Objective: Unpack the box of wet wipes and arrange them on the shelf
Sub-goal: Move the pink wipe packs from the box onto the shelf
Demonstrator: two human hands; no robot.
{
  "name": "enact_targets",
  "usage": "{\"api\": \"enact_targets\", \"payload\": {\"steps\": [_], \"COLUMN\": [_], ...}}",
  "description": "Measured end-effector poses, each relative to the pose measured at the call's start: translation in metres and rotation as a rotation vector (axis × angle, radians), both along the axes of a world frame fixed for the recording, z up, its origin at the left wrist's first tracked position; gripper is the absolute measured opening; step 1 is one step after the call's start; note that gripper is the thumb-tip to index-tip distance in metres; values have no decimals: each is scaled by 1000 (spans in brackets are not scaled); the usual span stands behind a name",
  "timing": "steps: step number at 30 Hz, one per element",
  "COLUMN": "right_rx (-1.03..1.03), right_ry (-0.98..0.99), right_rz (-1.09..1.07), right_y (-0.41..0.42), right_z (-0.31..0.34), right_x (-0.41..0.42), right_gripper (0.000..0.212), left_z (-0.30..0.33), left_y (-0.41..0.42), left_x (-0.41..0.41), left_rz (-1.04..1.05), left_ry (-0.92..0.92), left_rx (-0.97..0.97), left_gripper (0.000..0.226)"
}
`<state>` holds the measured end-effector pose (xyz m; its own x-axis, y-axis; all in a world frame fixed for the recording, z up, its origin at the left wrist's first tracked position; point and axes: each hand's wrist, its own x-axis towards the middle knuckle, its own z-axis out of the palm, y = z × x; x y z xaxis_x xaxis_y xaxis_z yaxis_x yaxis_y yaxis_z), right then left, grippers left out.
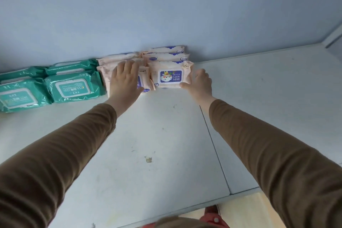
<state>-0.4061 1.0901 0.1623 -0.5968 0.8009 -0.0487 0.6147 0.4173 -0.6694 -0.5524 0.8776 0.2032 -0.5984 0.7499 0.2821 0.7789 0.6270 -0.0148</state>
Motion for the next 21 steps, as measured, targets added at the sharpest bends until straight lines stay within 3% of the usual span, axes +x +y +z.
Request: {"api": "enact_targets", "payload": {"steps": [3,7,14,21], "right_rx": [50,137,272,261], "right_ry": [2,-22,-116,-192], "right_rz": [71,121,112,9], "right_y": [5,15,48,86], "right_z": [6,18,17,-7], "right_x": [49,146,361,591], "right_gripper": [58,47,36,27], "left_z": [2,-1,0,-29], "left_y": [27,72,154,222], "left_x": [43,118,306,521], "left_rz": [-99,-227,-463,-651], "left_ry": [-32,-148,-211,-301], "left_rx": [57,-3,-11,-51], "left_gripper": [64,54,45,43]}}
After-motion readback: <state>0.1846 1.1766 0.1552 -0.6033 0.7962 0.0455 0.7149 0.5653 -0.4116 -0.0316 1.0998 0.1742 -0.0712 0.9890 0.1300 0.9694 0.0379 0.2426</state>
